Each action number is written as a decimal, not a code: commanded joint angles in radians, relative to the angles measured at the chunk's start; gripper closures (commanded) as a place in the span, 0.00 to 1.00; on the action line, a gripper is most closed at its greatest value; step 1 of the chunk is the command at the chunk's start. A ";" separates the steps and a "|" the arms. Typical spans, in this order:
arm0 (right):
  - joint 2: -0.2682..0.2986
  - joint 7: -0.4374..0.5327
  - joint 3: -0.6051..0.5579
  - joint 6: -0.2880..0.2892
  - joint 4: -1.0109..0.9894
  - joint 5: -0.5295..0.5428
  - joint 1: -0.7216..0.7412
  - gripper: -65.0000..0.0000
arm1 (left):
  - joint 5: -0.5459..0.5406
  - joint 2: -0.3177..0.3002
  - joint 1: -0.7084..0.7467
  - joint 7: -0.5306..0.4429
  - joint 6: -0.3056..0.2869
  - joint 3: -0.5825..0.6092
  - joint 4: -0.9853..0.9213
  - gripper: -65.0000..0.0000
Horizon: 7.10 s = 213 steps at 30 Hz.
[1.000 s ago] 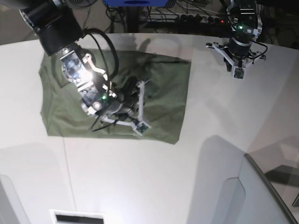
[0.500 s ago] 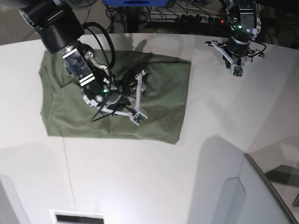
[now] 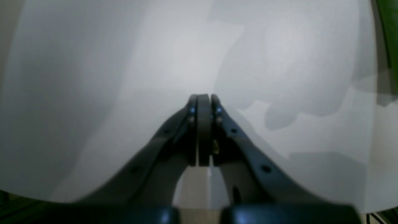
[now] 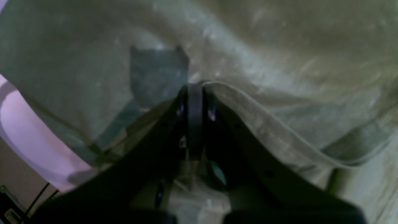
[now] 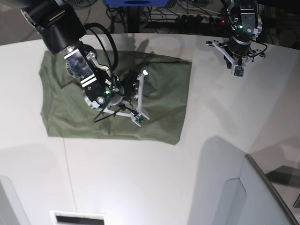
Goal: Layout the t-shirt on the table in an organized manner, then fold the t-shirt properly
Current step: 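Grasp the shirt's folded edge with the right gripper and tuck it flat, then lower both grippers onto the shirt and smooth it into a rectangle, then grasp the shirt's short ends with both grippers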
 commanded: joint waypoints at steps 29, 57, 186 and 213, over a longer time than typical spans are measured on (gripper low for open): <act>0.031 -0.111 0.202 0.004 0.306 0.010 -0.216 1.00 | 0.008 -0.009 -0.018 -0.019 0.007 0.006 -0.026 1.00; -0.093 -0.102 0.273 0.003 0.304 0.010 -0.150 0.98 | -0.001 0.058 -0.144 -0.017 0.007 0.219 0.039 1.00; 0.180 -0.128 1.160 0.418 -0.258 0.304 -0.009 0.11 | -0.345 -0.074 -0.170 -0.138 0.016 0.242 -0.167 1.00; 0.128 -0.158 1.031 0.418 -0.254 0.304 -0.044 0.24 | -0.345 -0.013 -0.433 -0.141 0.024 0.434 -0.416 1.00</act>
